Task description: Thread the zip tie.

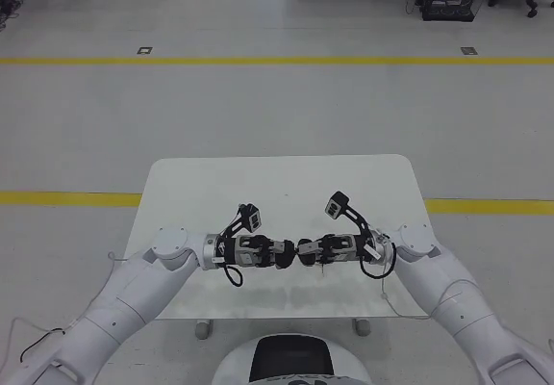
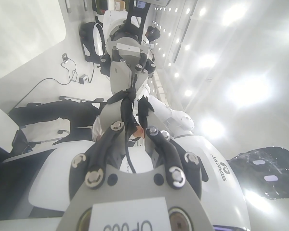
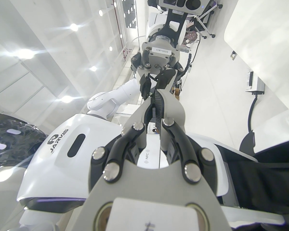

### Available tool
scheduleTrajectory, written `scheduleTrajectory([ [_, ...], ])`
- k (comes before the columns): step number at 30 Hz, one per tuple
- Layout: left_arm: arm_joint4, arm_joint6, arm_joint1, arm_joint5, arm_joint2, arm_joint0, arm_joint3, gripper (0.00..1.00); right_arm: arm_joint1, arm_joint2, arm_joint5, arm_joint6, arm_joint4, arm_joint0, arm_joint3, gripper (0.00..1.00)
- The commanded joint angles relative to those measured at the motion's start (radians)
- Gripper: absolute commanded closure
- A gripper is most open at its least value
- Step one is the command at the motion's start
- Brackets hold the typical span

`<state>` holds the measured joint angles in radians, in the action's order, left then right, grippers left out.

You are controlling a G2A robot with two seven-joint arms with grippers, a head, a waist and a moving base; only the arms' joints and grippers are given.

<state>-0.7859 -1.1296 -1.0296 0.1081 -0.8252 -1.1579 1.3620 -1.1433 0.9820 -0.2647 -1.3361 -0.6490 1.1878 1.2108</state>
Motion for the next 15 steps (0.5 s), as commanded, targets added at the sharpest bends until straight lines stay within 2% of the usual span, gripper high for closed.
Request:
scheduleTrajectory([
  [1,0.001,0.0,0.0,-0.001,0.0,0.0,-0.001,0.9,-0.001,0.0,-0.002,-0.001,-0.003,0.0,-0.002,1.0],
  [4,0.002,0.0,-0.001,-0.002,0.001,0.001,-0.001,0.93,-0.001,-0.001,-0.002,-0.003,-0.005,-0.002,-0.005,1.0],
  [15,0.004,0.003,-0.003,-0.002,0.001,0.0,-0.004,0.93,-0.003,-0.004,-0.001,-0.003,-0.004,-0.005,-0.012,1.0],
])
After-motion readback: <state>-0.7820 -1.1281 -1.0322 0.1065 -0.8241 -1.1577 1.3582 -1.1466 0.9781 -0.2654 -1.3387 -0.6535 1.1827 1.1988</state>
